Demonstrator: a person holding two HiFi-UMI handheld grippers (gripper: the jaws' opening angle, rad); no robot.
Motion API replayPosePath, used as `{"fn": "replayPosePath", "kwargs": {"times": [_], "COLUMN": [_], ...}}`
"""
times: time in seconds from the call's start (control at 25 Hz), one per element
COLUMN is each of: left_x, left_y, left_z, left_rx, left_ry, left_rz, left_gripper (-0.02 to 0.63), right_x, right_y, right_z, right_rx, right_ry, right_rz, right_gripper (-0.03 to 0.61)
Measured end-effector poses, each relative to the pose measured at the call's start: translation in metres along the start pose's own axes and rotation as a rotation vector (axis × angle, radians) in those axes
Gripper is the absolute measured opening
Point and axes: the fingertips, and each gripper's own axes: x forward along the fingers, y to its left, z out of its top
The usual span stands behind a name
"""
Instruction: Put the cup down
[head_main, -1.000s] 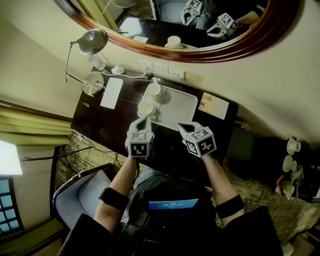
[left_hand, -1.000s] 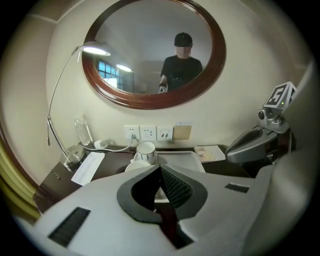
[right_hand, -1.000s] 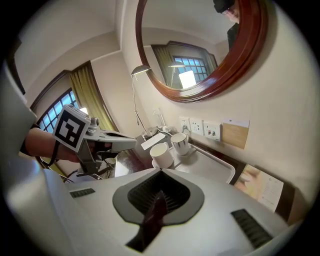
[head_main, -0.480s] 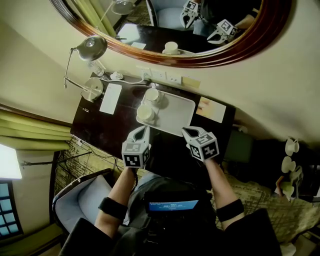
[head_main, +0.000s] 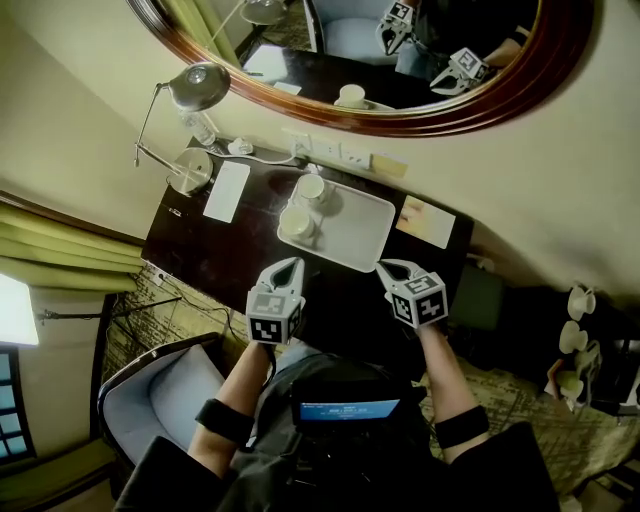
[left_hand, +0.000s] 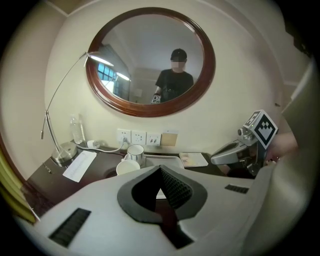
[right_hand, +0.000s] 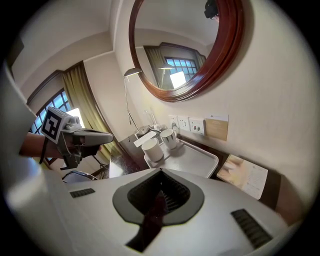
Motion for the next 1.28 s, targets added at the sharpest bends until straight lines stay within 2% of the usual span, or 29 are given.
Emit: {"fn": "replayPosePath", "kwargs": {"times": [0.12, 0.32, 0.56, 0.96, 1.16, 1.28], "left_x": [-0.004, -0.008, -0.011, -0.023, -0.037, -0.043], "left_y": [-0.002, 0.004, 0.002, 0.001, -0.005, -0.005], "left_z": [-0.002, -0.003, -0.003, -0.008, 0.002, 0.001], "left_rx": [0.018, -0.031, -0.037, -0.065, -0.048, -0.064], "left_ry": [0.000, -0.013, -0.020, -0.038, -0.057, -0.062], "left_rz": [-0.004, 0.019, 0.023, 0.075, 0.136, 0.156], "left_gripper": [0.003, 0.003, 0.005, 0.005, 0.005, 0.005], "right_x": [-0.002, -0.004, -0.007, -0.012, -0.013, -0.008], "right_y": [-0.002, 0.000, 0.001, 0.004, 0.007, 0.012], "right_z": [-0.005, -0.007, -0.009, -0.020, -0.027, -0.033], "right_rx": [0.005, 0.003, 0.003, -0.002, 0.000, -0.011], "right_ry": [0.003, -0.001, -0.006, -0.006, -0.020, -0.017], "right_rz": [-0.010, -0.005, -0.004, 0.022, 0.058, 0.081], "right_gripper": [0.002, 0.002, 0.002, 0.002, 0.002, 0.002]}}
